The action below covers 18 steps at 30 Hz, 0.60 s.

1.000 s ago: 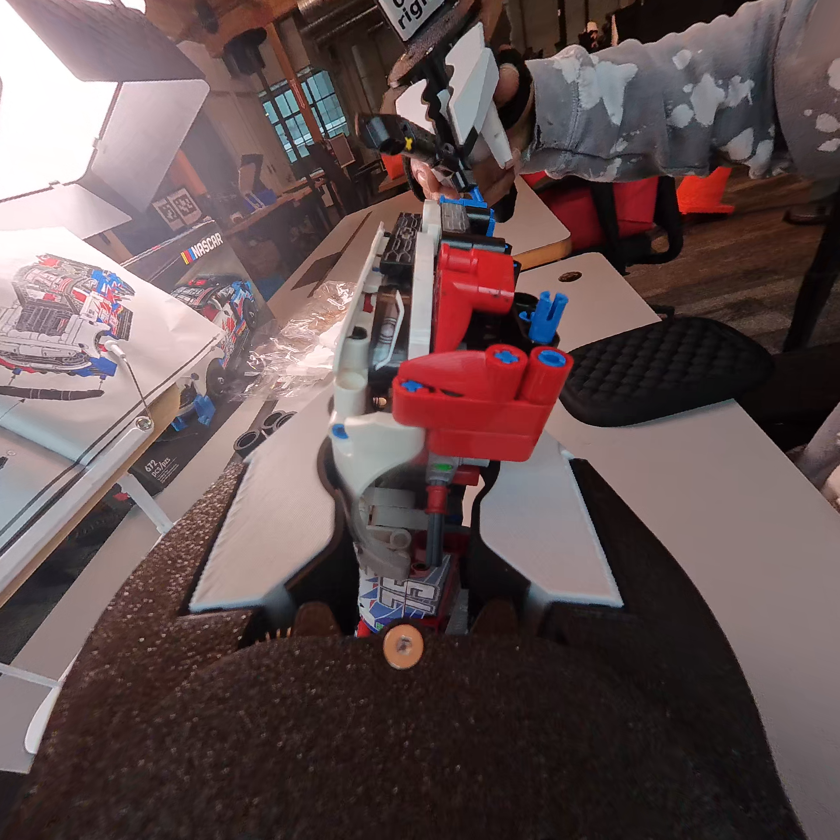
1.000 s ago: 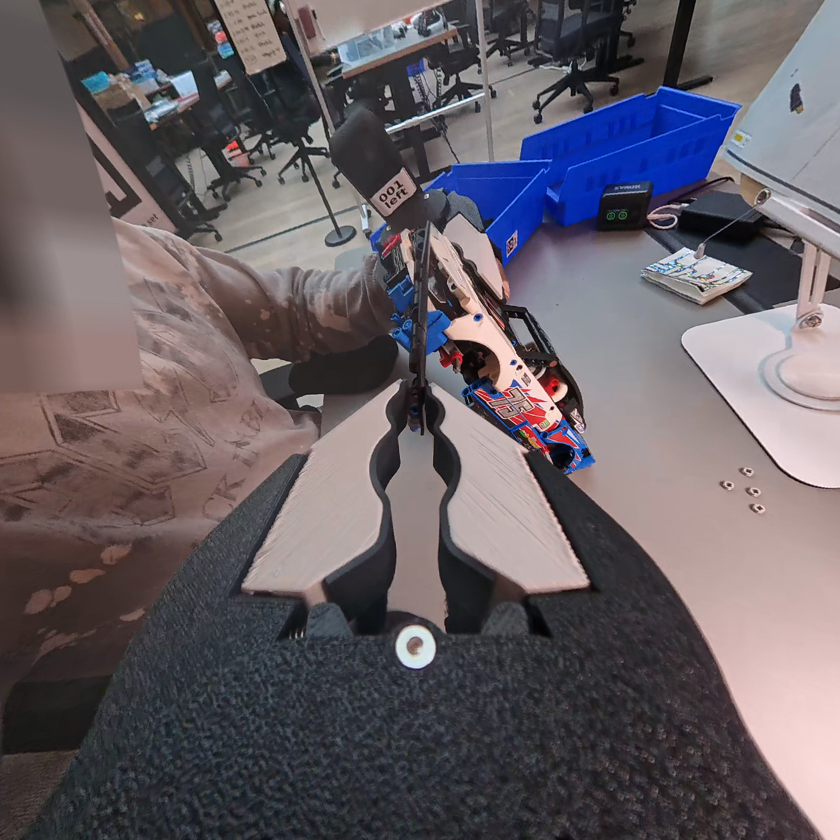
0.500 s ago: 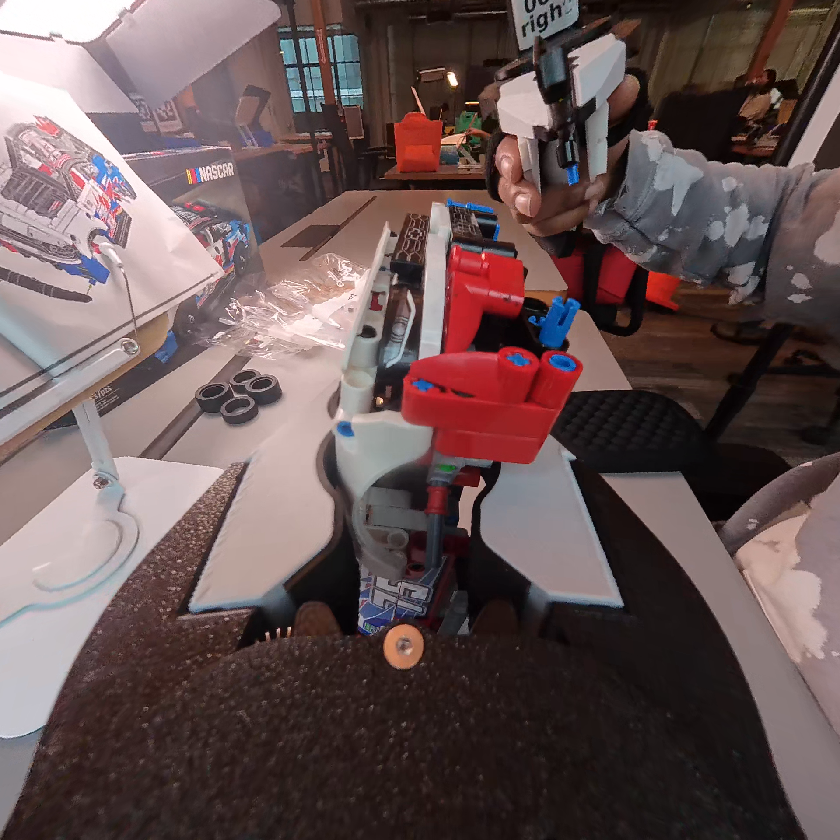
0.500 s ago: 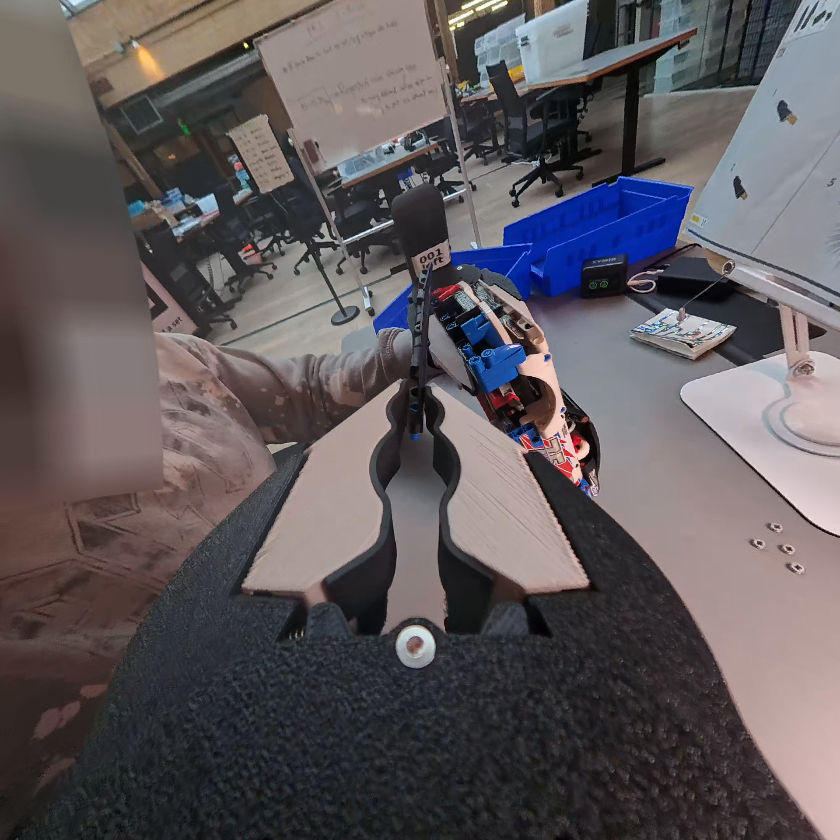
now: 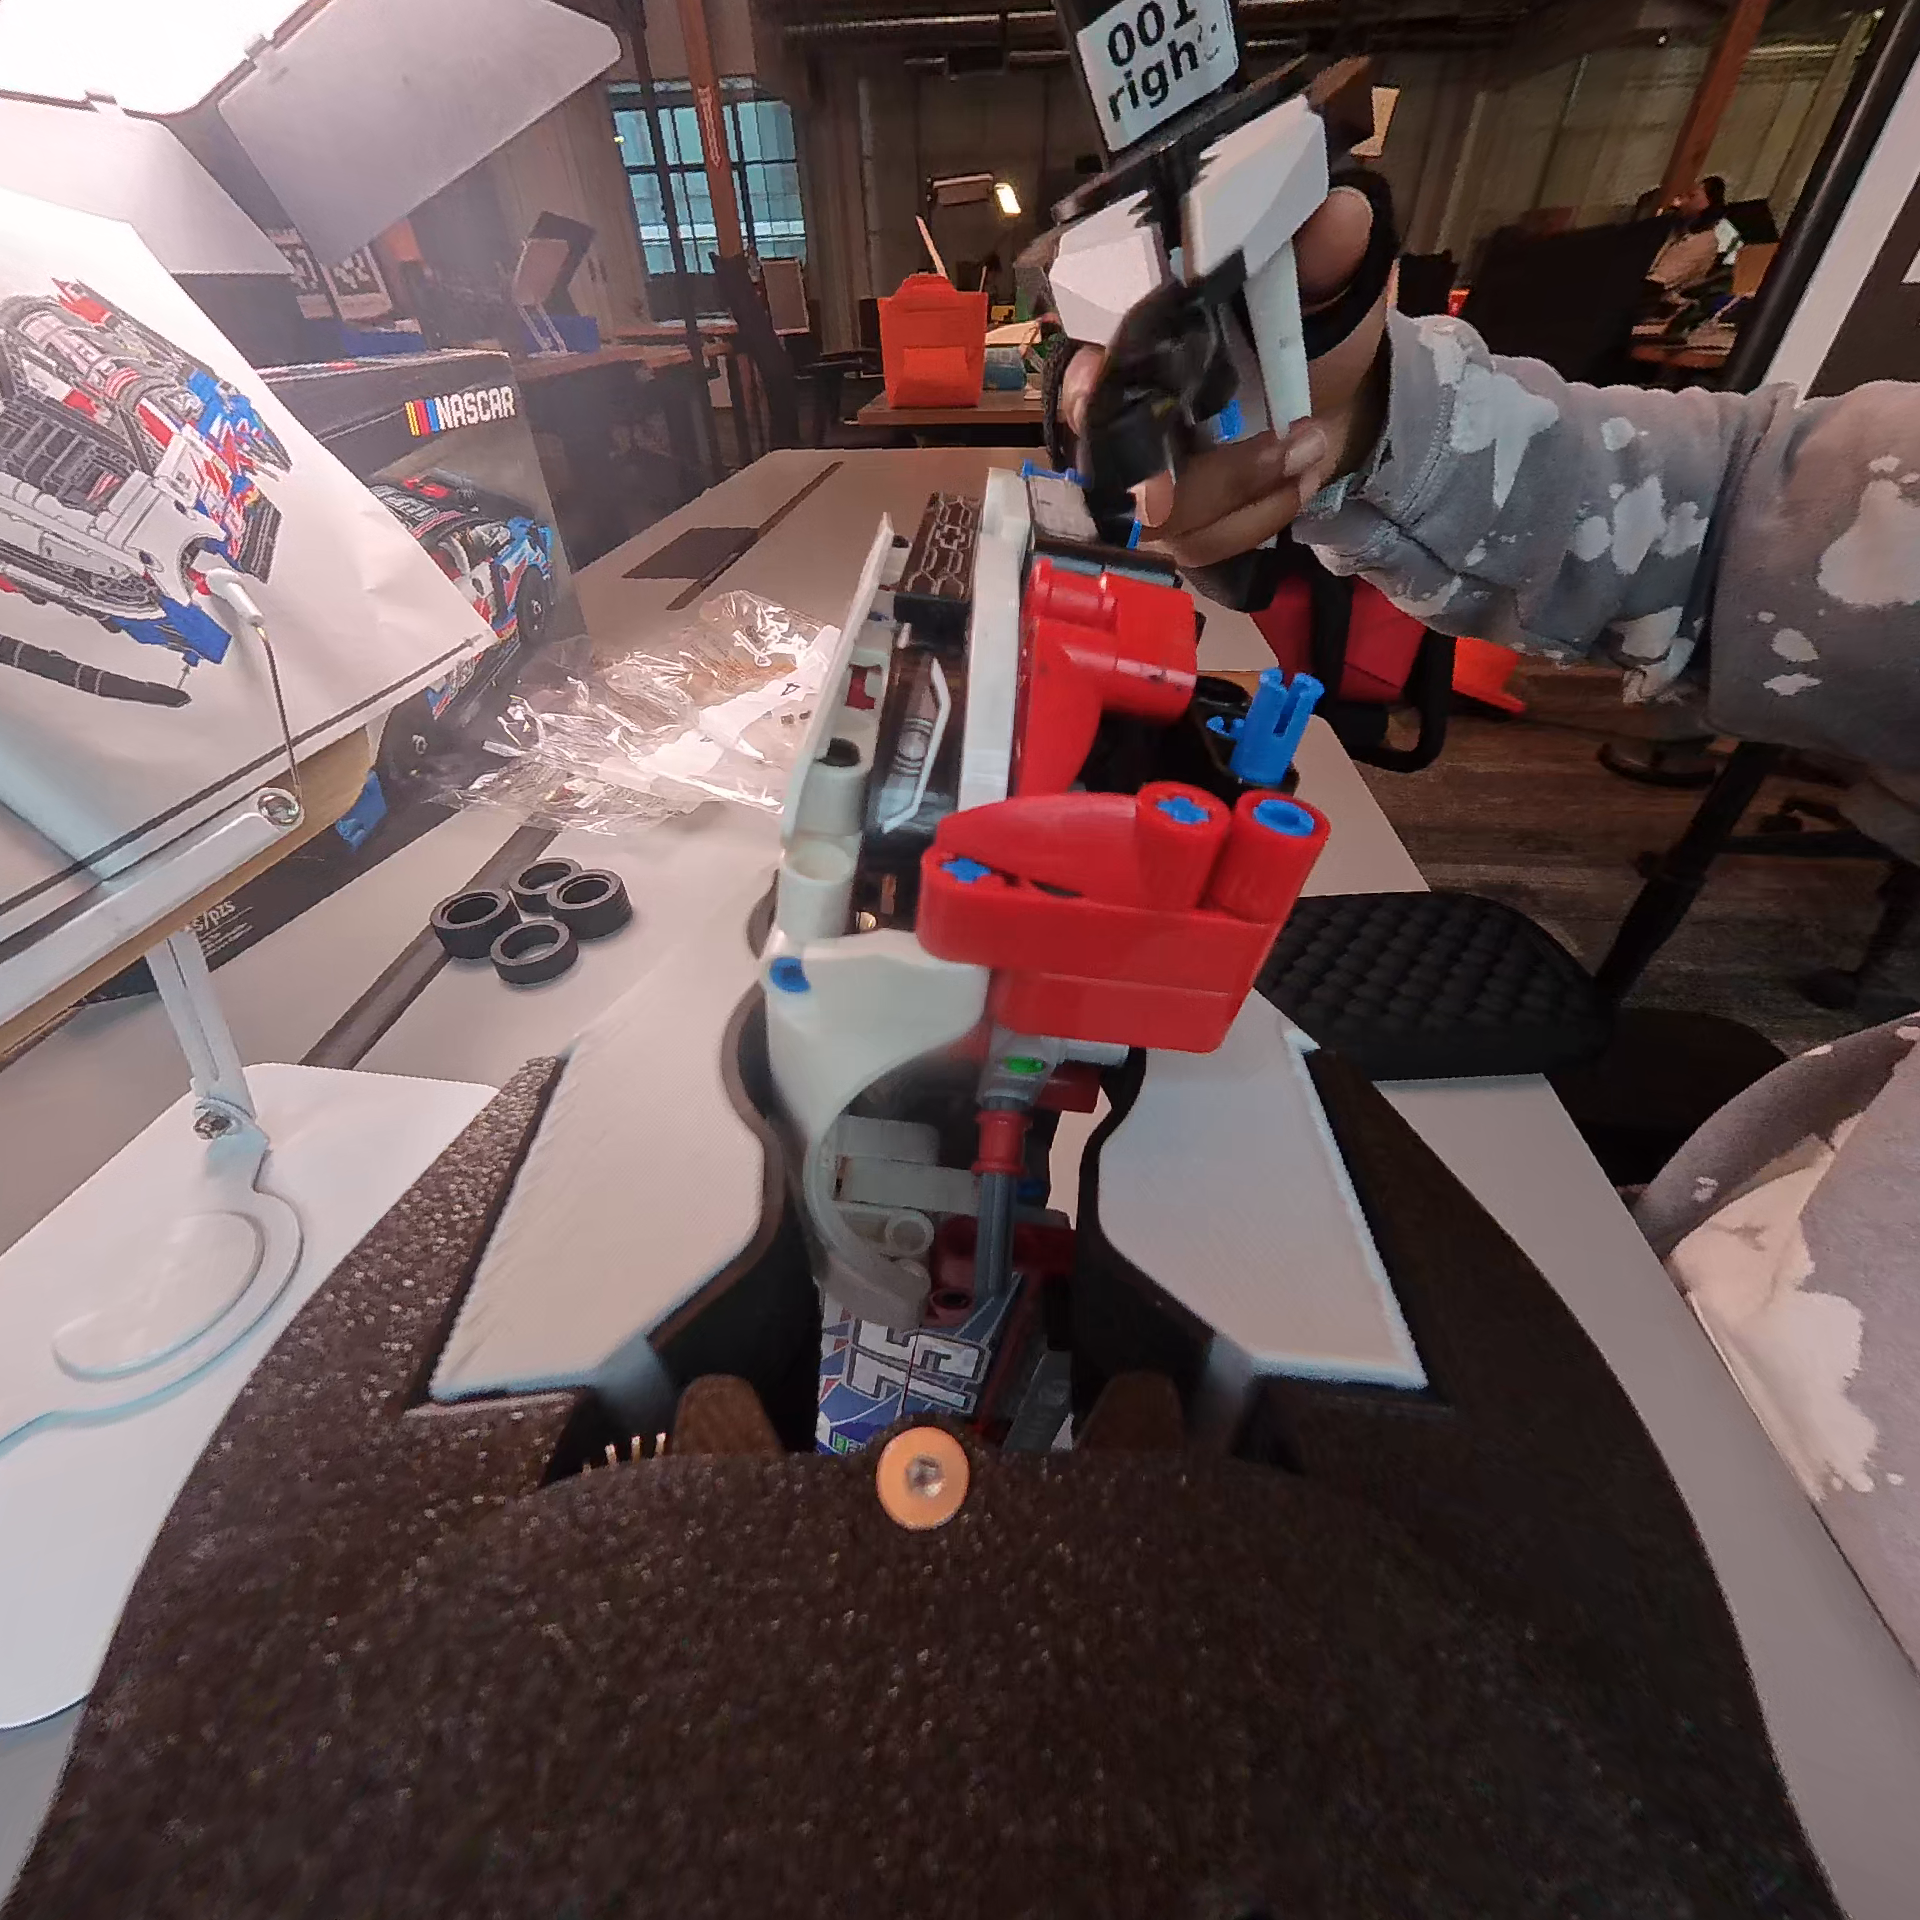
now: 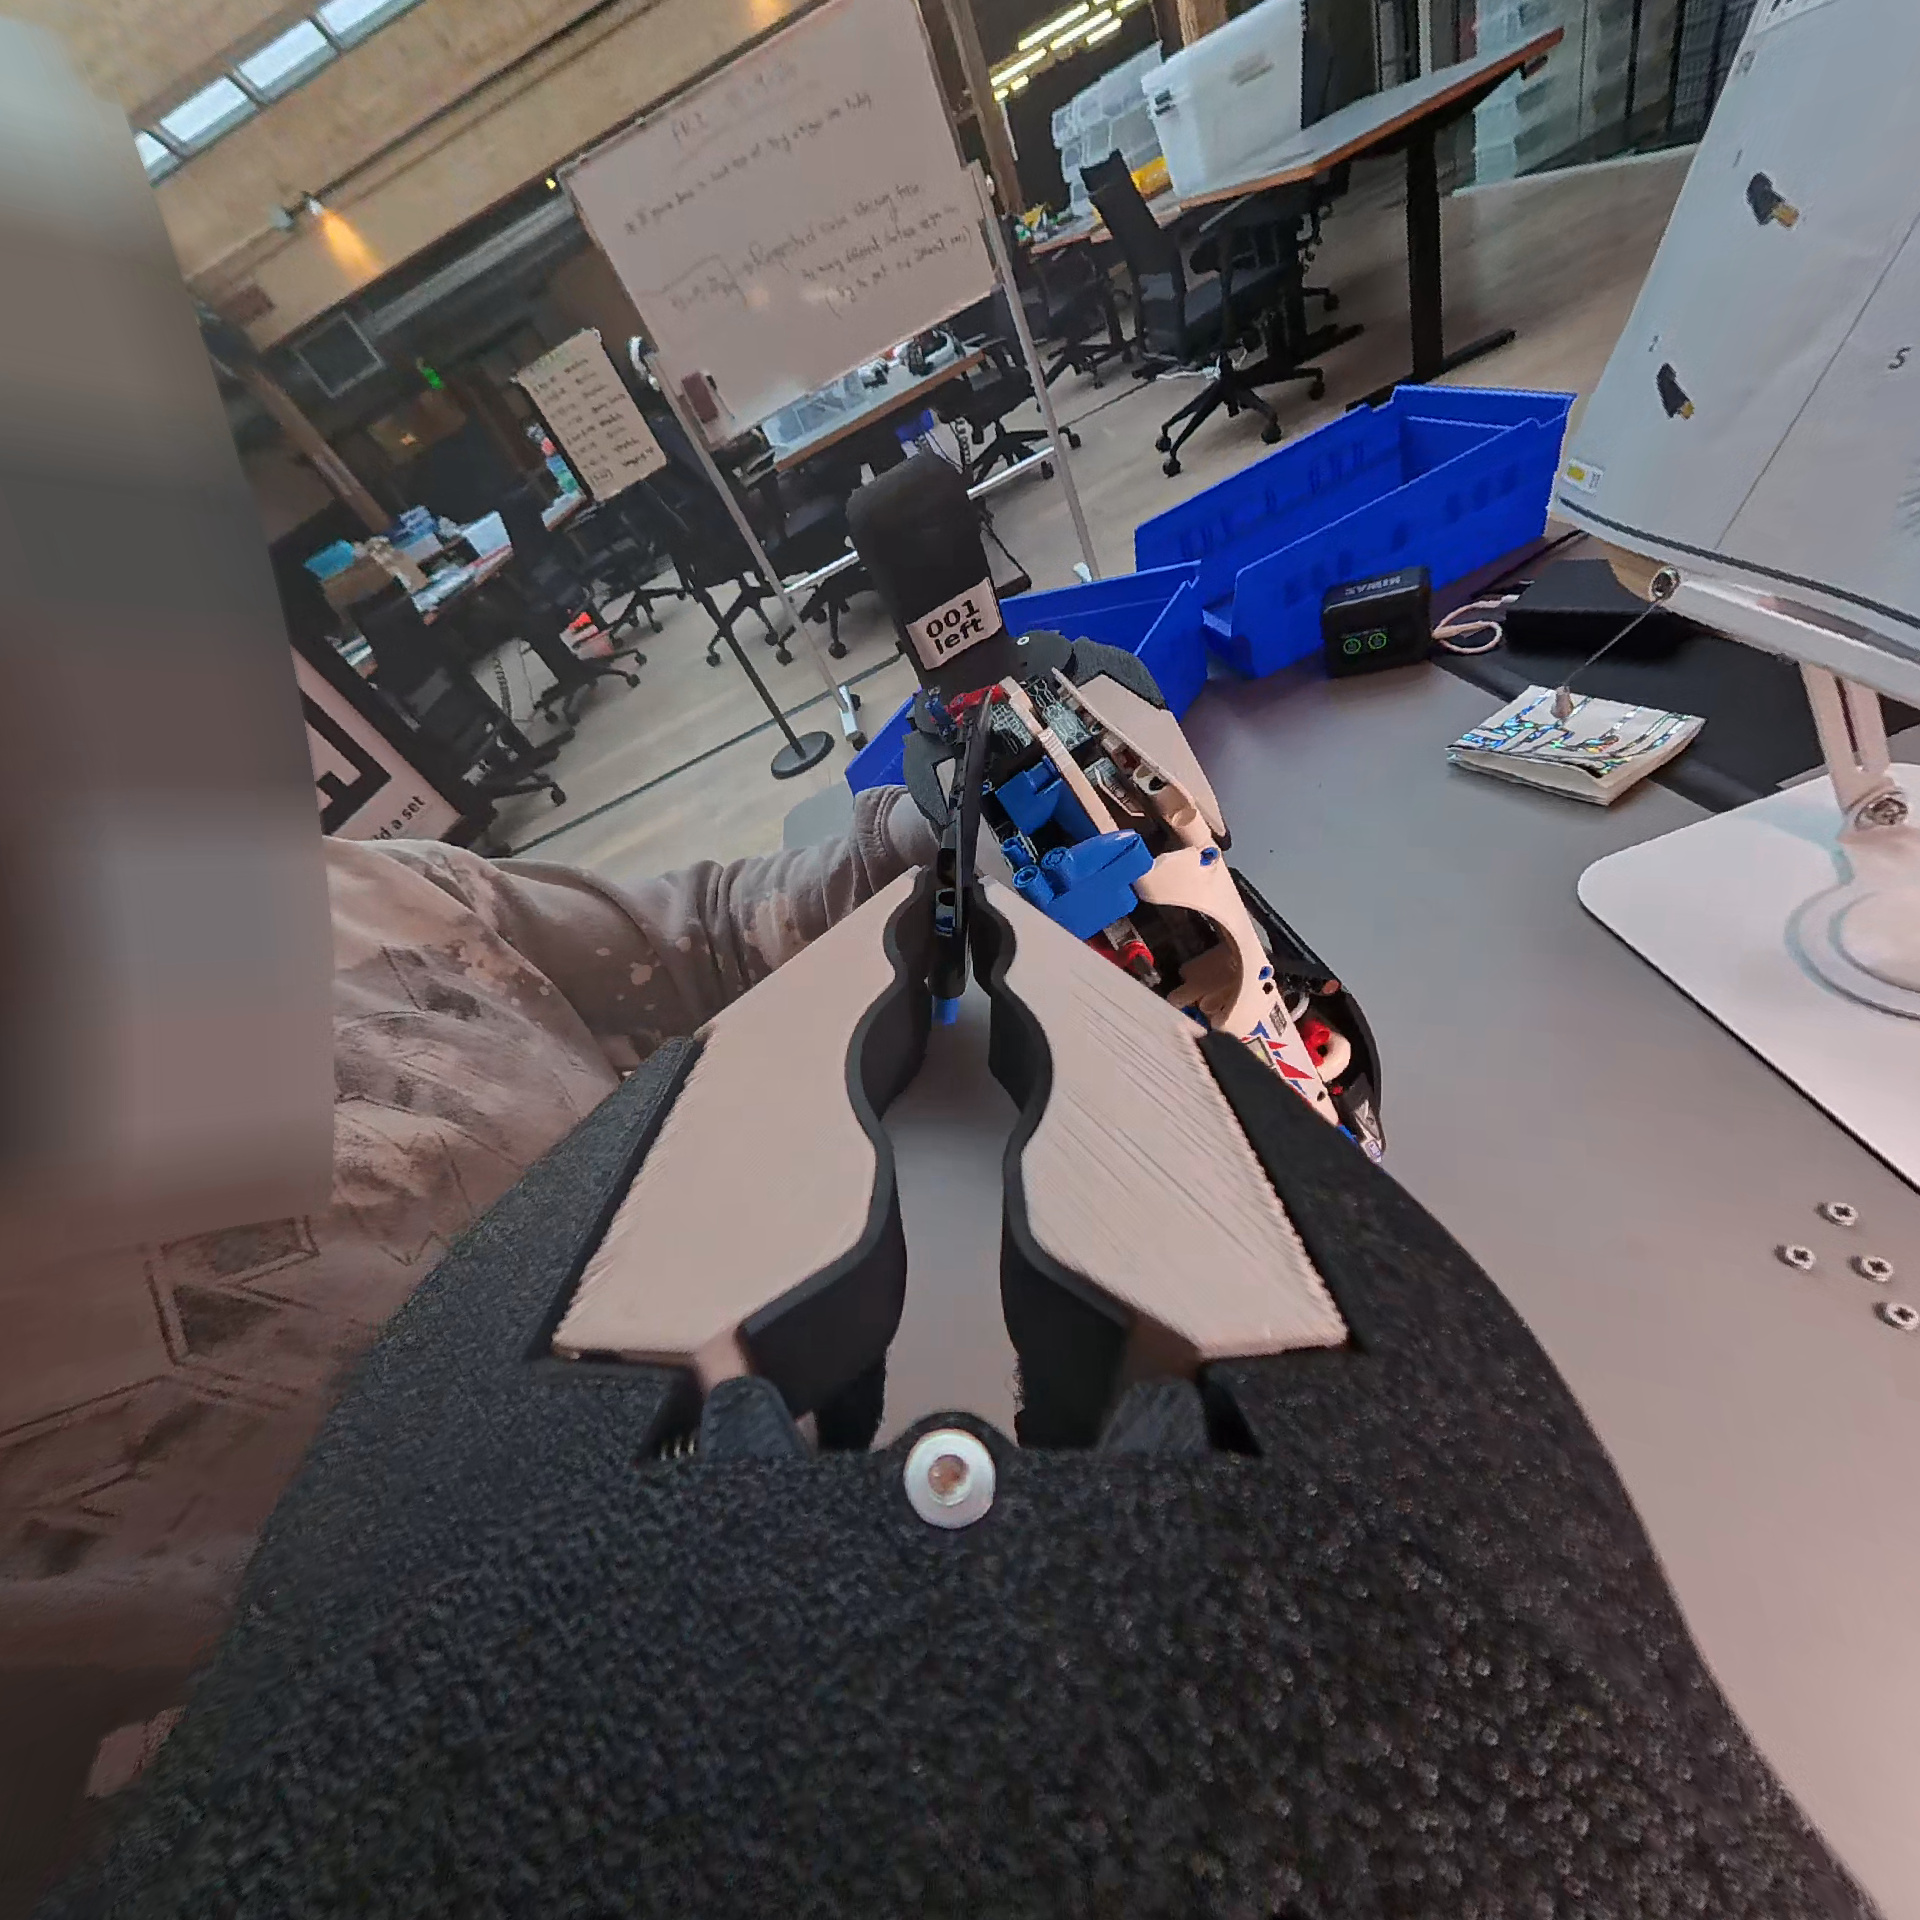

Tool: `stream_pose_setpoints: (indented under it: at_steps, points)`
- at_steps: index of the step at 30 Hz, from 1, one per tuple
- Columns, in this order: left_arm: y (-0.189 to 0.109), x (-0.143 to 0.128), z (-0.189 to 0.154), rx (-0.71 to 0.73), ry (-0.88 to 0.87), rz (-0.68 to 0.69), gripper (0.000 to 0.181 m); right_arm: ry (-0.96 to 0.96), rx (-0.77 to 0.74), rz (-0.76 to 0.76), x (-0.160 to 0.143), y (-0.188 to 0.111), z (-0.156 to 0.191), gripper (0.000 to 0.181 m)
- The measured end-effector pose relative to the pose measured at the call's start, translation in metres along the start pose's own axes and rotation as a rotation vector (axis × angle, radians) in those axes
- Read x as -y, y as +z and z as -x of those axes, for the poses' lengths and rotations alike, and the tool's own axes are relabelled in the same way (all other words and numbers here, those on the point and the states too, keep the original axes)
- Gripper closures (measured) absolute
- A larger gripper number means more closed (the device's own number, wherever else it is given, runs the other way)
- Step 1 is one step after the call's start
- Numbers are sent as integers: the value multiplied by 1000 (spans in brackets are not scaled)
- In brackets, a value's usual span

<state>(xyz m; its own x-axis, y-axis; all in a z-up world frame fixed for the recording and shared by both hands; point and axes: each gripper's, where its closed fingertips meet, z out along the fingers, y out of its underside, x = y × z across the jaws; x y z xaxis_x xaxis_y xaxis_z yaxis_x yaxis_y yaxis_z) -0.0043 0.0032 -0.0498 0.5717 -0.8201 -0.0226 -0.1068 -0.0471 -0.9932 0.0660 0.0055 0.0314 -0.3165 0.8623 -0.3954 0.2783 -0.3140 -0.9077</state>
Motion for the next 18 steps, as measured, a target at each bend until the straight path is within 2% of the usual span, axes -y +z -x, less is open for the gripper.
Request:
stream_pose_setpoints:
  at_steps: [7, 10, 13, 15, 18]
  points:
    - [-3, 1, 3, -3, -20, -15, 127, -164, -30, 77, 7, 28, -1, 181]
    - [-8, 2, 8, 8, -31, -30, 127, -216, -21, 102, 12, 35, 2, 181]
    - [-12, 2, 11, 33, -8, -43, 128, -351, 18, 108, 9, 34, 14, 181]
    - [-15, 1, 14, 55, 33, -42, 128, -505, -14, 141, -4, 31, 18, 181]
    - [-19, -3, 18, 89, 121, -41, 129, -731, -155, 317, -51, 28, 1, 181]
